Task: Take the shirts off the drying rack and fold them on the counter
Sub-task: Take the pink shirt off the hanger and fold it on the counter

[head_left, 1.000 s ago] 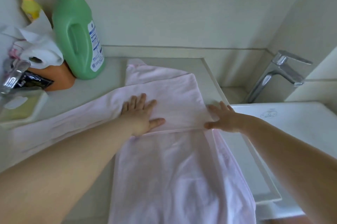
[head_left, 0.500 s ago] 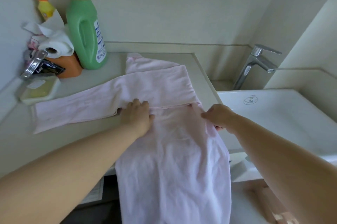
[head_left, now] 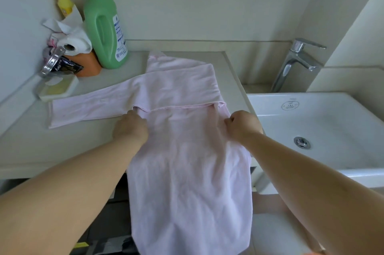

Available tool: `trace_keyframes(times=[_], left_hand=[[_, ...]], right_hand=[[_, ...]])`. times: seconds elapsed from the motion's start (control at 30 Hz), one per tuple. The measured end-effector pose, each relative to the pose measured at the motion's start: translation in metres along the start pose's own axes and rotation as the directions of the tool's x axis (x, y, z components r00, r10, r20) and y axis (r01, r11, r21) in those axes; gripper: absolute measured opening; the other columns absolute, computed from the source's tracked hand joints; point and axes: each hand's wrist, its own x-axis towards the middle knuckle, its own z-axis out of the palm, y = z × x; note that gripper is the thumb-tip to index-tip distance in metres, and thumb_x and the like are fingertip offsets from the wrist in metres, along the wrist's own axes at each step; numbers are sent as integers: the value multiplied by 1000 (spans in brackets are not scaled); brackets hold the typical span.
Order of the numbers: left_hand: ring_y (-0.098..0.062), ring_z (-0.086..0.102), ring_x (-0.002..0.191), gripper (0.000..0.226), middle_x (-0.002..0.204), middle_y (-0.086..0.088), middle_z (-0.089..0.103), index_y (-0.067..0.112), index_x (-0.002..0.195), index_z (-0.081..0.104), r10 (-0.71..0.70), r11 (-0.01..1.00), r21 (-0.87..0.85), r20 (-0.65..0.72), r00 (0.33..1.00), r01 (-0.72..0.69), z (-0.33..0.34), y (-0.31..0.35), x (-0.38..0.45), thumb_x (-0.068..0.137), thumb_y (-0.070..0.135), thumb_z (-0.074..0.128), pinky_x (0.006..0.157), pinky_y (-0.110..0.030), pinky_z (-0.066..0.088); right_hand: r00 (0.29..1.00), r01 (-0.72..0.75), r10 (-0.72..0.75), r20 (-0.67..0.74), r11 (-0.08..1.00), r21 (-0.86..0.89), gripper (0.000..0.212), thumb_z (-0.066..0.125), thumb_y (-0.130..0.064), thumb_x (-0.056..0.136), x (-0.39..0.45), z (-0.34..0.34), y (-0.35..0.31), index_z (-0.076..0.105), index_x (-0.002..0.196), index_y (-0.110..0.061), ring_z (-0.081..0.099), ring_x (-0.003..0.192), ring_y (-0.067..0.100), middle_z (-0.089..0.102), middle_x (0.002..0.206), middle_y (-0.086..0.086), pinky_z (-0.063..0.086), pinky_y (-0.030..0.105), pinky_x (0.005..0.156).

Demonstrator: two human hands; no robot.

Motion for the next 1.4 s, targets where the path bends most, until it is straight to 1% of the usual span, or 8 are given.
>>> trace_keyframes(times=[0.1, 0.27, 0.5, 0.73, 0.93, 1.07, 1.23, 1.4], left_hand=[[-38, 51, 118, 44, 131, -19, 51, 9, 141, 32, 81, 997, 14, 31, 996, -81, -4, 2, 3, 97, 16, 34, 91, -43, 44], [-37, 51, 116, 37, 127, -19, 53, 8, 128, 45, -12, 999, -34, 15, 1000, 13, -20, -19, 17, 92, 14, 42, 91, -40, 43], [-34, 55, 112, 48, 122, -18, 57, 4, 121, 49, -12, 993, -120, 73, 997, 20, -26, -9, 16, 90, 40, 53, 87, -36, 44], [-37, 53, 115, 39, 125, -22, 56, -3, 122, 51, 79, 994, -83, 64, 995, -73, -24, -13, 19, 99, 28, 43, 89, -36, 43], [-34, 57, 108, 56, 121, -17, 59, 5, 132, 47, 87, 977, -206, 130, 988, -59, -30, -23, -9, 91, 42, 54, 81, -31, 44], [-31, 62, 92, 44, 108, -14, 63, 5, 116, 54, 48, 907, -422, 158, 986, 23, -25, -33, -46, 84, 33, 65, 73, -32, 49], [-28, 61, 83, 24, 98, -9, 65, 7, 100, 61, -10, 733, -671, 153, 988, 111, -11, -48, -105, 82, 22, 66, 67, -30, 49], [-25, 63, 97, 43, 107, -5, 66, 12, 113, 63, -9, 622, -737, 332, 943, 266, 22, -71, -164, 79, 36, 74, 86, -39, 53]], right_hand=[[999, -45, 45, -29, 999, 24, 34, 43, -27, 93, 2, 3, 4, 47, 62, -12, 48, 60, 23, 48, 64, 3, 32, 24, 51], [971, -232, 238, -33, 965, 125, 11, 47, -13, 88, 10, -6, 15, 55, 82, -7, 51, 78, 29, 55, 83, 8, 39, 28, 67], [990, -138, 132, 55, 983, 117, 35, 48, -50, 89, 18, -5, -2, 52, 82, -16, 54, 73, 24, 55, 79, 3, 37, 27, 55], [989, -148, 147, 28, 987, 59, 34, 45, -40, 96, 13, 3, -12, 58, 104, -9, 52, 83, 27, 62, 103, 10, 39, 29, 68], [983, -176, 163, 90, 970, 167, 24, 57, -28, 87, -19, -11, 5, 56, 73, -9, 50, 62, 23, 54, 68, 6, 36, 26, 49], [979, -199, 152, 138, 875, 442, 17, 64, -23, 83, -60, -14, 19, 61, 79, -6, 66, 72, 29, 66, 80, 10, 60, 38, 73], [930, -265, 35, 365, 753, 602, 25, 76, -24, 79, -104, 4, 46, 67, 92, -5, 71, 90, 31, 72, 98, 16, 58, 42, 82], [846, -378, -24, 532, 677, 632, 34, 76, -17, 80, -145, 38, 79, 65, 111, -12, 66, 100, 24, 70, 108, 5, 53, 34, 84]])
